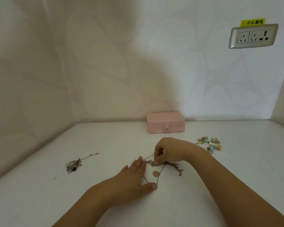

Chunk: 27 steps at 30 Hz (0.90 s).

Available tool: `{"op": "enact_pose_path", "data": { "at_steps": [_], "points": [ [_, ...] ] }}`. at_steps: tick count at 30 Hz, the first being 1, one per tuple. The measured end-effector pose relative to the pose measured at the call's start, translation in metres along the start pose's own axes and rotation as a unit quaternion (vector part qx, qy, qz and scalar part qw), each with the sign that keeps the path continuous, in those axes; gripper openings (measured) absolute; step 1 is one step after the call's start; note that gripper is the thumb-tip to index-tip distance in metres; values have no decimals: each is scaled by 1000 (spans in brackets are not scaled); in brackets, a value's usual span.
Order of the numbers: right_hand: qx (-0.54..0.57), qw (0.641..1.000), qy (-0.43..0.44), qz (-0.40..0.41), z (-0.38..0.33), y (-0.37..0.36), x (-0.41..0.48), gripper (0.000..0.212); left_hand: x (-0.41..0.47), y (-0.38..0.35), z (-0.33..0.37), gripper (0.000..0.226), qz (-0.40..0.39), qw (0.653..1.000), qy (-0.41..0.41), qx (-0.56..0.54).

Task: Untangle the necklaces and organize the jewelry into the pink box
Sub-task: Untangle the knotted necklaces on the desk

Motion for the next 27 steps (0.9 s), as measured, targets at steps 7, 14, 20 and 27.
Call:
{"op": "enact_pose_path", "data": {
  "at_steps": [7, 14, 20, 27],
  "points": [
    [-116, 991, -17, -62, 3, 1, -8, 33, -7, -2, 7, 77, -23, 999, 12, 35],
    [-189, 979, -29, -68, 13, 11, -13, 40, -16, 2, 9, 80, -40, 999, 21, 27],
    [-277, 952, -89, -91, 41, 25, -15, 33, -20, 6, 7, 82, -43, 998, 43, 32],
    [-251, 961, -118, -23, 47, 25, -5, 31, -26, 6, 1, 84, -59, 988, 105, 95]
  ]
}}
Point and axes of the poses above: each hand's wrist, its own x-axis towards the middle knuckle, its own y-axis out of the back of the hand, z = x × y, the point moved 6 cm from there along x, towards the middle knuckle, and after that the axes turned 12 degrees about z, right-handed, at the moved point
